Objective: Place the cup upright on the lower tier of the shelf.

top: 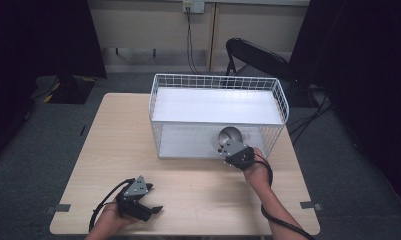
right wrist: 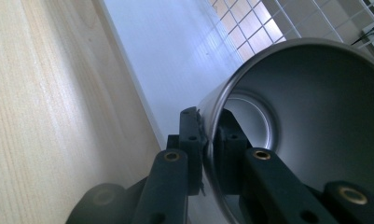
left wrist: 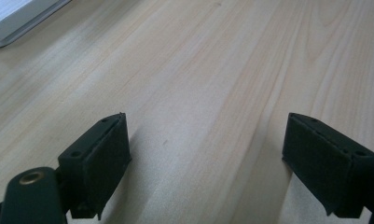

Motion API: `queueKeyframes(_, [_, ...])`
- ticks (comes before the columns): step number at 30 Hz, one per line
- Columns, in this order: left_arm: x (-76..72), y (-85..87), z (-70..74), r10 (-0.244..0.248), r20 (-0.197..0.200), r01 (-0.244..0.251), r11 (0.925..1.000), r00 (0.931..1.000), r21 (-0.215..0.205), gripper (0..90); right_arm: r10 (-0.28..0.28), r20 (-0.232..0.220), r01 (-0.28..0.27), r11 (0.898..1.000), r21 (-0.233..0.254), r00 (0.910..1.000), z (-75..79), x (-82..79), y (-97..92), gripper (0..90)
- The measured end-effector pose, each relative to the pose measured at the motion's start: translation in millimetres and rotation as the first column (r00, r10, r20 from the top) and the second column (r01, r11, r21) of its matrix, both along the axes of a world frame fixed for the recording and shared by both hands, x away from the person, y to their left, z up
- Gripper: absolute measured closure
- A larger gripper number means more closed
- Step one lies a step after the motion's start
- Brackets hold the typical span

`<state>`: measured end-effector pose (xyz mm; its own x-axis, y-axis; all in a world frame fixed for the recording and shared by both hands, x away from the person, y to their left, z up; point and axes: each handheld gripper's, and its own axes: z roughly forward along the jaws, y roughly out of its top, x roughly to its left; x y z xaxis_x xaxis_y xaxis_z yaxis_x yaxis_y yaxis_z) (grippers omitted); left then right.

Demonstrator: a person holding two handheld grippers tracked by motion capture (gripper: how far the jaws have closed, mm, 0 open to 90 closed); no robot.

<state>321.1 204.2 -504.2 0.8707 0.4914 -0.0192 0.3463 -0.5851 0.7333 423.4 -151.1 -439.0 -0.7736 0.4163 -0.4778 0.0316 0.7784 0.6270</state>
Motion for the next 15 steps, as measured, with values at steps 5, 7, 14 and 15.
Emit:
queueKeyframes(5, [0.0, 0.0, 0.0, 0.000, 0.000, 0.000, 1.0000, 1.0000, 0.000, 14.2, -0.025, 0.008, 0.024, 0.999, 0.029, 0.9997, 1.4, 0.4, -2.1, 80.3])
queueKeyframes(7, [0.0, 0.1, 0.1, 0.000, 0.000, 0.000, 1.0000, 1.0000, 0.001, 14.2, -0.034, 0.018, 0.034, 0.999, 0.034, 0.9992, 1.6, 0.1, -3.1, 78.9])
queueKeyframes(14, [0.0, 0.1, 0.2, -0.002, -0.002, 0.002, 1.0000, 1.0000, 0.001, 14.2, -0.072, 0.044, 0.070, 0.996, 0.057, 0.9964, 2.6, 2.1, -4.0, 64.7])
queueKeyframes(15, [0.0, 0.0, 0.0, -0.001, 0.000, 0.001, 1.0000, 1.0000, 0.000, 14.2, -0.080, 0.053, 0.077, 0.995, 0.060, 0.9954, 2.5, 2.7, -4.3, 60.4])
